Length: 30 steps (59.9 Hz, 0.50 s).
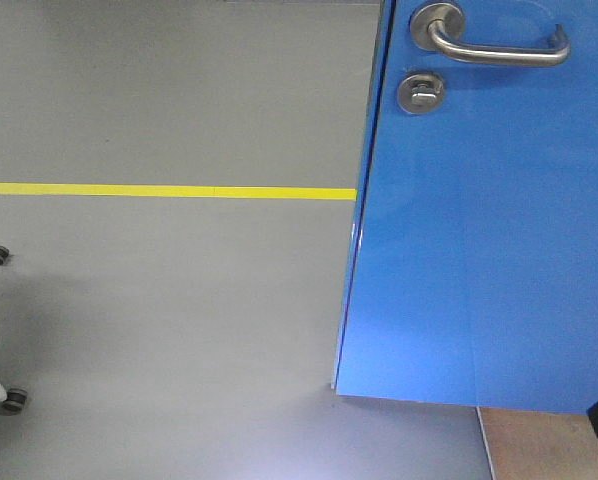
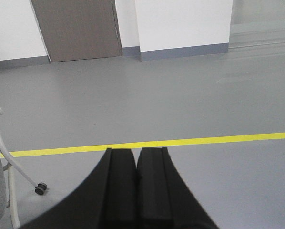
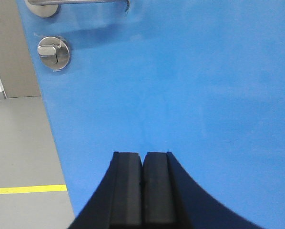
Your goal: Move to blue door and open it
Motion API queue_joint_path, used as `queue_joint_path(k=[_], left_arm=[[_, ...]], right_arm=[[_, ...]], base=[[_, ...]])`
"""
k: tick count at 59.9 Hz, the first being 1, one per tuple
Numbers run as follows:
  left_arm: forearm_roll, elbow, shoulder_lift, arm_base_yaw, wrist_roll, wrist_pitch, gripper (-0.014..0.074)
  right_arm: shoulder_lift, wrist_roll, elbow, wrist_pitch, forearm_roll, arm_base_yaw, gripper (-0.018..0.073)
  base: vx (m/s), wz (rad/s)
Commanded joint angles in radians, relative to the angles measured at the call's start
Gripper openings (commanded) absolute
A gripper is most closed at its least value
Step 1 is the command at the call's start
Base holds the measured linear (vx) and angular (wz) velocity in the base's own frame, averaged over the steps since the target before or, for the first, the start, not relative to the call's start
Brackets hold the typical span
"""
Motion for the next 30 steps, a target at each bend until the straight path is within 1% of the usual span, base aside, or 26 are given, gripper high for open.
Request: queue_joint_path(k=[1, 30], left_arm=[[-0.008, 0.006, -0.007, -0.006, -0.003, -0.086, 0.0070], [-0.008, 0.006, -0.007, -0.006, -0.003, -0.086, 0.0070]], right_arm=[[-0.018, 0.000, 0.021, -0.077, -0.003, 0.001, 0.0002], [-0.018, 0.000, 0.021, -0.078, -0.003, 0.001, 0.0002]], base=[[0.00, 0.00], [0.00, 0.00]])
